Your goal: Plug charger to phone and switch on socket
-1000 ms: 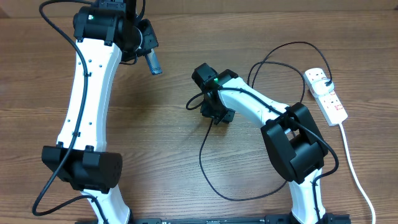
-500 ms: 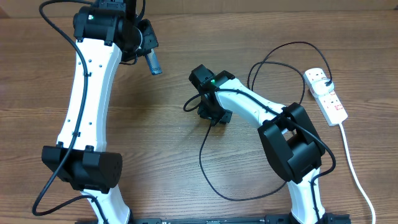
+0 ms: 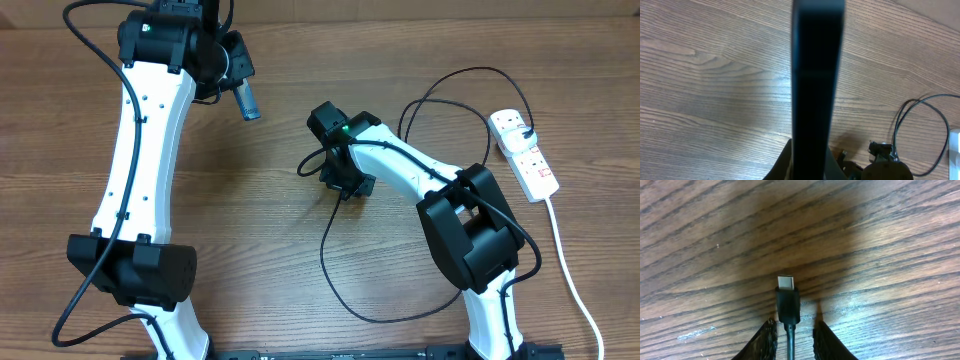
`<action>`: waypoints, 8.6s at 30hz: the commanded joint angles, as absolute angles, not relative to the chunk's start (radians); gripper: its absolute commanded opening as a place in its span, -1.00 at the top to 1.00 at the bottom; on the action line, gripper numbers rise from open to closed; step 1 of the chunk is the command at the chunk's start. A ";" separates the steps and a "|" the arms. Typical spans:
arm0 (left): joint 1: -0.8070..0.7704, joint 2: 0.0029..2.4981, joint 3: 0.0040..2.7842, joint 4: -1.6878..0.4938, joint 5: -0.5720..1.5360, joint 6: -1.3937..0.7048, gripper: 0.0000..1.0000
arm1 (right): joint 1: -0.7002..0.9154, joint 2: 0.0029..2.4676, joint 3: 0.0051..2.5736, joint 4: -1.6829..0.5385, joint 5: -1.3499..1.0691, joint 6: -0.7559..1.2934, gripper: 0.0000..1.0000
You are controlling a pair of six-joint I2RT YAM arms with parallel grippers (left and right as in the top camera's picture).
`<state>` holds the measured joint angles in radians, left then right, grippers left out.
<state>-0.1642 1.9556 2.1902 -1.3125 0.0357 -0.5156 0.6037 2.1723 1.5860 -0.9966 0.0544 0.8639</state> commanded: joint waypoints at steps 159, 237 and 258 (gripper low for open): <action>-0.123 1.958 2.194 -1.087 1.153 -0.088 0.91 | 0.727 1.566 1.763 -1.119 -0.046 0.388 0.93; -0.123 1.958 2.194 -1.117 1.273 -0.022 0.91 | 0.723 1.567 1.819 -1.131 -0.001 0.422 0.93; -0.125 1.958 2.194 -1.118 1.277 -0.022 0.91 | 0.723 1.567 1.819 -1.113 -0.002 0.422 0.93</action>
